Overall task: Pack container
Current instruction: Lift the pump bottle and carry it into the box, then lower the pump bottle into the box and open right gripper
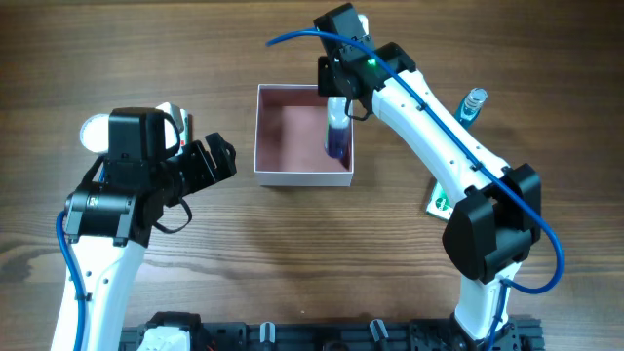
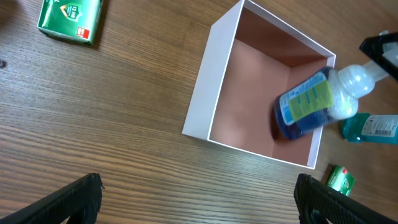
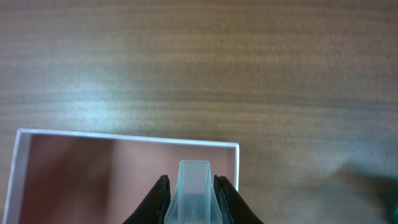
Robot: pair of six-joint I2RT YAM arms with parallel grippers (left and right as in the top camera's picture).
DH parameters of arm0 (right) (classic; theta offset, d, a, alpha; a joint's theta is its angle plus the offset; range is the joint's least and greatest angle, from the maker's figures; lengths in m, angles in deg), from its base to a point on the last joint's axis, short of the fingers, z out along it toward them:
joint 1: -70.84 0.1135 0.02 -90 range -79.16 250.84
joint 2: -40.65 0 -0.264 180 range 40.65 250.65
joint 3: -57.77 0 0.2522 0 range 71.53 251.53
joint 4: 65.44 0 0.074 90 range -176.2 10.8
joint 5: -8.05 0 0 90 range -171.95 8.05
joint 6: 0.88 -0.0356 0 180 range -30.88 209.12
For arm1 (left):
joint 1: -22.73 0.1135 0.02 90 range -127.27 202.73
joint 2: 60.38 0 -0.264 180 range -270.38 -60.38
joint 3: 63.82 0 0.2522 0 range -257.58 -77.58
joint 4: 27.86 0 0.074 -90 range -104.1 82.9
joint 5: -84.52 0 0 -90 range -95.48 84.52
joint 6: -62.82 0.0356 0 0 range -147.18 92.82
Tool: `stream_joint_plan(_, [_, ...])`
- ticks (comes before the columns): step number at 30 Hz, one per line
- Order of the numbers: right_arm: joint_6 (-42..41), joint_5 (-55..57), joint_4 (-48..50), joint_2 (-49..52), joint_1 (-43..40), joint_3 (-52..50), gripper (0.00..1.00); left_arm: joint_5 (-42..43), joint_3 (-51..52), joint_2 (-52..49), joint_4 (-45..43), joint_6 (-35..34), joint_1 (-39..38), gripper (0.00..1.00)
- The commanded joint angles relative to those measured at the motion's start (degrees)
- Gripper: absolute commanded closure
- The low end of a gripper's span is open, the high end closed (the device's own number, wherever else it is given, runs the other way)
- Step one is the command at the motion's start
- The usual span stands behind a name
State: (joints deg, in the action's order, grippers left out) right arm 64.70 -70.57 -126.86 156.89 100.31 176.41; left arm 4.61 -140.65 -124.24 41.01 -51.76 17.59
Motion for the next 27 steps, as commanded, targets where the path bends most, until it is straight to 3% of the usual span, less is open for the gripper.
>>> stream_joint_plan(1, [-1.0, -2.6, -1.5, -0.3, 0.2, 1.5, 0.87, -0.7, -1.2, 0.0, 0.0, -0.8, -0.2, 0.00])
stream_joint_plan(10, [-0.9, -5.4, -5.5, -0.3, 0.2, 1.5, 0.83, -0.7, -1.2, 0.0, 0.0, -0.8, -0.2, 0.00])
stream_joint_plan(23, [2.5, -1.5, 2.8, -0.3, 0.2, 1.5, 0.82, -0.7, -1.2, 0.0, 0.0, -0.8, -0.2, 0.00])
stream_joint_plan(27, [2.4, 2.8, 3.7, -0.3, 0.2, 1.5, 0.77, -0.7, -1.2, 0.0, 0.0, -0.8, -0.2, 0.00])
